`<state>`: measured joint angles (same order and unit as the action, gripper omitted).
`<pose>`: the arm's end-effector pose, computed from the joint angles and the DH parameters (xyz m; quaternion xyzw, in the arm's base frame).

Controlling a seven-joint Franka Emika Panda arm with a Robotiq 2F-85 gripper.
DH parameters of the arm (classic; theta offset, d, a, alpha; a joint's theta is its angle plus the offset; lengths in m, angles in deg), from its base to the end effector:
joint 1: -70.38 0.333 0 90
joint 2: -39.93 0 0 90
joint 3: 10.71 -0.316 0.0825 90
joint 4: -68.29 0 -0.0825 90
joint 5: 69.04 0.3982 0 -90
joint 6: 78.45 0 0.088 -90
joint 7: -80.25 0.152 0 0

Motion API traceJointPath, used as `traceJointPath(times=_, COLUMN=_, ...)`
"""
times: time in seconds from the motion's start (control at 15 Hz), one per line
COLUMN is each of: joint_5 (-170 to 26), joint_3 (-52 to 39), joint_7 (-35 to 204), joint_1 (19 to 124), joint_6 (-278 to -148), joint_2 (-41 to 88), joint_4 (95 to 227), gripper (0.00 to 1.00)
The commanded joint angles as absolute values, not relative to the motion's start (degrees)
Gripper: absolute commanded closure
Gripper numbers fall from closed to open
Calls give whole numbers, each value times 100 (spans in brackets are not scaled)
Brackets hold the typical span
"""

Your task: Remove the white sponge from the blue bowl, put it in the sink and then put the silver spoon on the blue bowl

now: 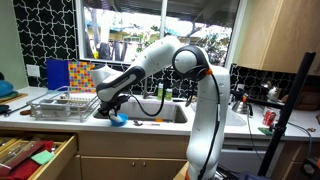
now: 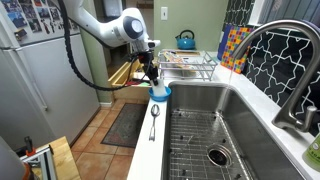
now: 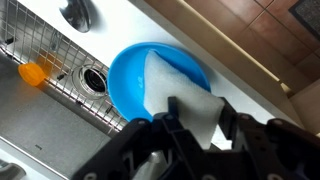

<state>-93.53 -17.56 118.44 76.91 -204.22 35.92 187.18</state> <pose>0.5737 0.1055 0.3535 0.9805 -0.0935 0.0971 0.1431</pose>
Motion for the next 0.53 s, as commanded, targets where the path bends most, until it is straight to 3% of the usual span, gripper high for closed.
traceJointPath(times=0.0, joint_5=-9413, joint_3=-1703, joint_7=11981, joint_1=7779, joint_6=-20311, joint_2=3571, joint_4=18618, gripper=72)
traceJointPath(times=0.07, joint_5=-9446, joint_3=-1704, joint_7=12006, joint_1=7788, joint_6=-20306, joint_2=3581, joint_4=18602, gripper=80)
traceJointPath(times=0.13, joint_5=-9450, joint_3=-1705, joint_7=12012, joint_1=7793, joint_6=-20303, joint_2=3588, joint_4=18591, gripper=78)
traceJointPath(times=0.27, joint_5=-9494, joint_3=-1705, joint_7=12037, joint_1=7804, joint_6=-20263, joint_2=3611, joint_4=18570, gripper=90)
traceJointPath(times=0.47, joint_5=-9545, joint_3=-1707, joint_7=12069, joint_1=7812, joint_6=-20132, joint_2=3687, joint_4=18522, gripper=100)
